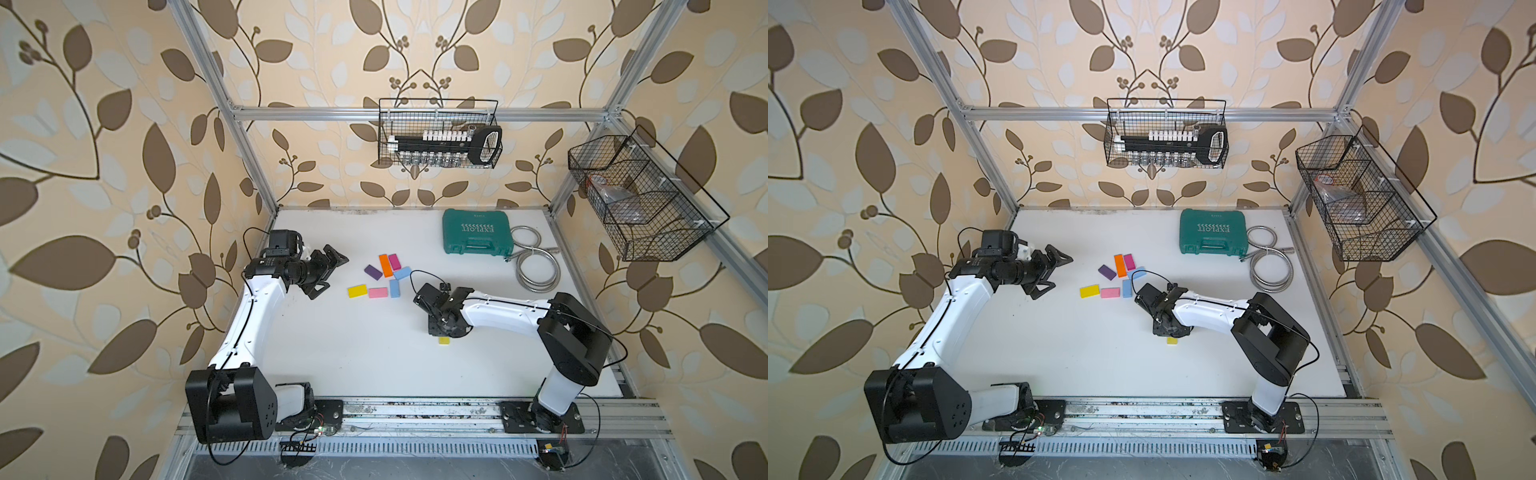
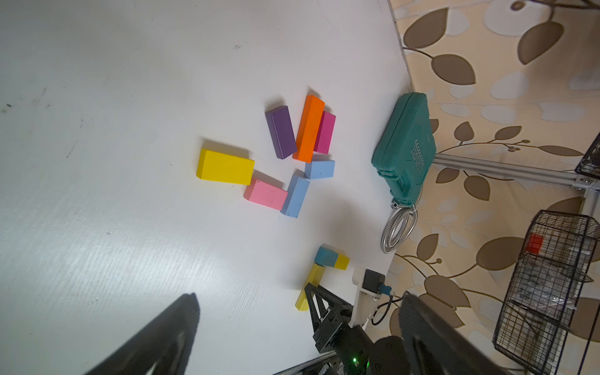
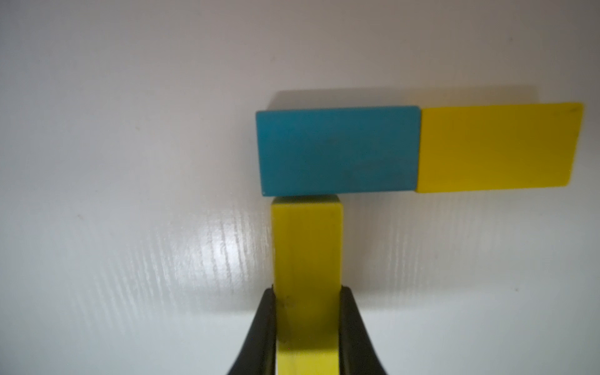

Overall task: Assemble the letter c with building blocks
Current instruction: Assemble the building block at the center of the board.

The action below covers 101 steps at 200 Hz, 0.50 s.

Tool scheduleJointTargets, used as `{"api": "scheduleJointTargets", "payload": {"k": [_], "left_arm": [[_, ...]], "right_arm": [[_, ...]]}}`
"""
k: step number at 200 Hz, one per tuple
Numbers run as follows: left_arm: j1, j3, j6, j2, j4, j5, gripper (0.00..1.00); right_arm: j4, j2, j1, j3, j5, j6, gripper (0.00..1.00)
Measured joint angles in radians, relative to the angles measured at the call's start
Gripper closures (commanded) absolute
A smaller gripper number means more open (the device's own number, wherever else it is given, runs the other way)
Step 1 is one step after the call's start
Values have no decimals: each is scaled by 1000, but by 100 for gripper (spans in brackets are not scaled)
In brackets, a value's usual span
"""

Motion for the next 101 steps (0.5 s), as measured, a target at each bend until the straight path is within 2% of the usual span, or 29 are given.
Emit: {"api": "scheduleJointTargets", "payload": {"k": [70,101], "left_arm": [[0,0,0,0,1,0,1],[0,0,0,0,1,0,1]], "right_arm": [[0,2,-6,3,0,-9,89],[0,2,-6,3,-1,-10,84]]}}
